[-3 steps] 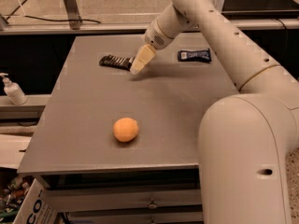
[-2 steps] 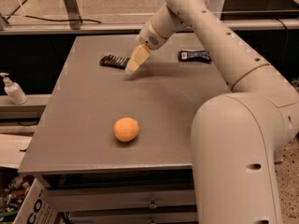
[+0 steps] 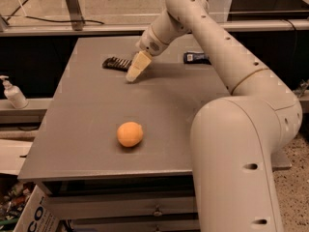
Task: Move rxbar chocolate near rxbar blueberry
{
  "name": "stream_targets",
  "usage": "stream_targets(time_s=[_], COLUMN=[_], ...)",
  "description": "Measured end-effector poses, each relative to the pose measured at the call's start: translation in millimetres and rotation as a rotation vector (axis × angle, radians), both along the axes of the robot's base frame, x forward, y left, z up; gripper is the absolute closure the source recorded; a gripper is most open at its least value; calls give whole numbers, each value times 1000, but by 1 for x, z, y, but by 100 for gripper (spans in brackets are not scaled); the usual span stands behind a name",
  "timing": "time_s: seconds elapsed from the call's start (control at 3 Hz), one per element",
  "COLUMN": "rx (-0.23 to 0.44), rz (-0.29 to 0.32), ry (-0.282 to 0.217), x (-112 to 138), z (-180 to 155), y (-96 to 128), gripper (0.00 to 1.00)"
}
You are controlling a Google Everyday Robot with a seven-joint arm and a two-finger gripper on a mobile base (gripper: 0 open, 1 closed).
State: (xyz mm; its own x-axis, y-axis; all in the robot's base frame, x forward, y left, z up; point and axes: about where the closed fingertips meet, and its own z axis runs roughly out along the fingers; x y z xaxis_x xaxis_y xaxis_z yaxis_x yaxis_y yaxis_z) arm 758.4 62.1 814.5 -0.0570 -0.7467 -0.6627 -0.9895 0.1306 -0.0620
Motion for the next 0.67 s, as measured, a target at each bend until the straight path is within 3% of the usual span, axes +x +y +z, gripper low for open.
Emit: stream_targets(time_s=[0.33, 0.67], rx=[11, 16], rz=[14, 16], ry=[-1, 2], x=[1, 3], z=[0, 1], y=[4, 4], gripper=[17, 41])
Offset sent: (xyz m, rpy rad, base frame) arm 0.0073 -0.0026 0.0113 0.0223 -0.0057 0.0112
